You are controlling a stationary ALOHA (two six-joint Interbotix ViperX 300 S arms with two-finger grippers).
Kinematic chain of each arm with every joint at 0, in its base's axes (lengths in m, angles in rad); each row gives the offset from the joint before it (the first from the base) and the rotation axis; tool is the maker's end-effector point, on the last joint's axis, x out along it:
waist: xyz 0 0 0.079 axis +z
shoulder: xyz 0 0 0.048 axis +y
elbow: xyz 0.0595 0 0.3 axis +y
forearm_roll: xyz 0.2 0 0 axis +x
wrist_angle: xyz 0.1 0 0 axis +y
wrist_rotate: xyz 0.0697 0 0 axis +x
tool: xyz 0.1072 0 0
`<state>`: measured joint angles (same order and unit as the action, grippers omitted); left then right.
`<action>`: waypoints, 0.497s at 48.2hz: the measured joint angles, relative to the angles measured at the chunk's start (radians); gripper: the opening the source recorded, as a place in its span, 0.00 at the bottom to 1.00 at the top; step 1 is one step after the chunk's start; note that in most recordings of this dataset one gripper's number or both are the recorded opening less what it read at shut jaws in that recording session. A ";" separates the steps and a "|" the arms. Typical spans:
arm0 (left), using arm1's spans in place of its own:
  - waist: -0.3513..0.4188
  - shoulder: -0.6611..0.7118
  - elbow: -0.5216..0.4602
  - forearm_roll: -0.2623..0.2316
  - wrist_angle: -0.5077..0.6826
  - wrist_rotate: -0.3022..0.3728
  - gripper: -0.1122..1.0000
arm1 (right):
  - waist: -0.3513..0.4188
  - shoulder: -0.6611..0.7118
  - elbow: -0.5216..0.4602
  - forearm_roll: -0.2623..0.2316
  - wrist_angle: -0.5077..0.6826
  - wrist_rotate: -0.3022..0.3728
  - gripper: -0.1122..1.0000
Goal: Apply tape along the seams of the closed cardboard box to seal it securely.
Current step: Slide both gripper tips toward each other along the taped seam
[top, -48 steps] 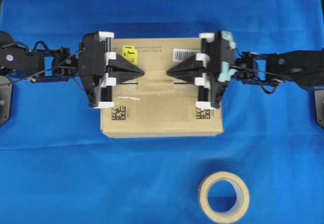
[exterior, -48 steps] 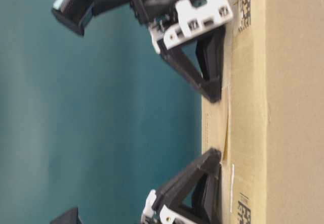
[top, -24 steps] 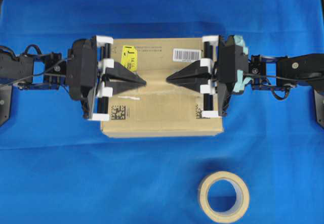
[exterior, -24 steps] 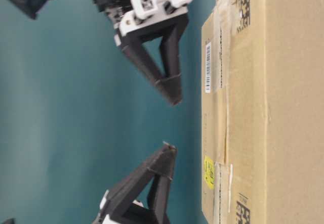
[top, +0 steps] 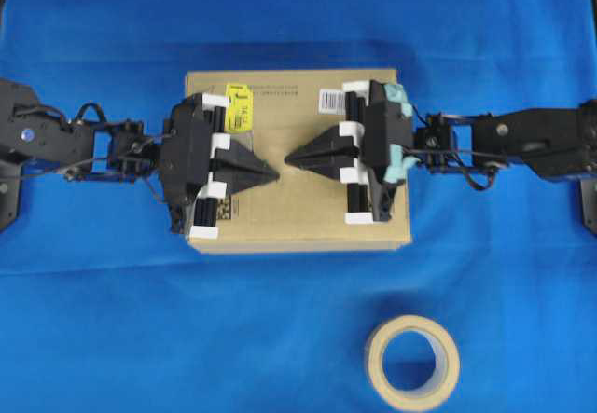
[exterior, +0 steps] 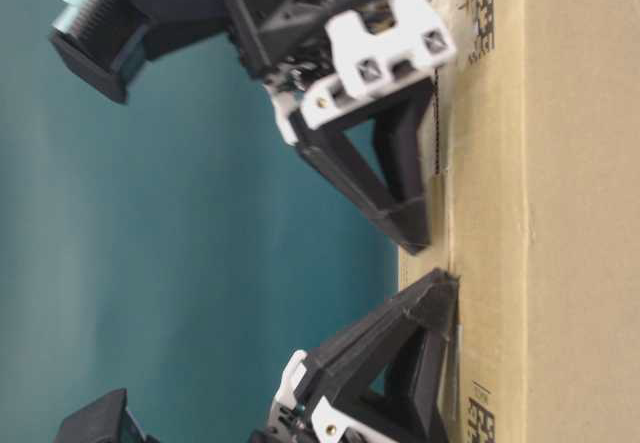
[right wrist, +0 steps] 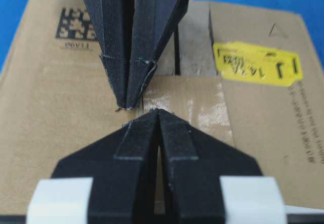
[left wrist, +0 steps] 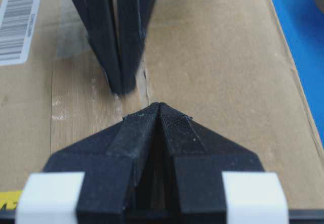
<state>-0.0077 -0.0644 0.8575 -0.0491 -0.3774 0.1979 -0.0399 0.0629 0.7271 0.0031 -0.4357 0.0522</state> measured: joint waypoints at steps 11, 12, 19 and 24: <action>0.008 0.018 0.000 0.000 -0.009 0.000 0.10 | -0.011 0.029 -0.011 0.003 0.000 0.002 0.10; 0.008 0.018 0.000 0.002 -0.009 0.002 0.10 | -0.012 0.029 -0.011 0.003 0.000 0.003 0.10; 0.009 0.018 0.008 0.002 -0.009 0.000 0.10 | -0.018 0.029 -0.008 0.006 0.000 0.003 0.10; 0.009 0.014 0.015 0.000 -0.009 0.000 0.10 | -0.025 0.026 0.006 0.011 -0.008 0.003 0.10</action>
<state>0.0015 -0.0506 0.8728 -0.0491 -0.3866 0.1979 -0.0644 0.0890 0.7332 0.0138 -0.4433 0.0552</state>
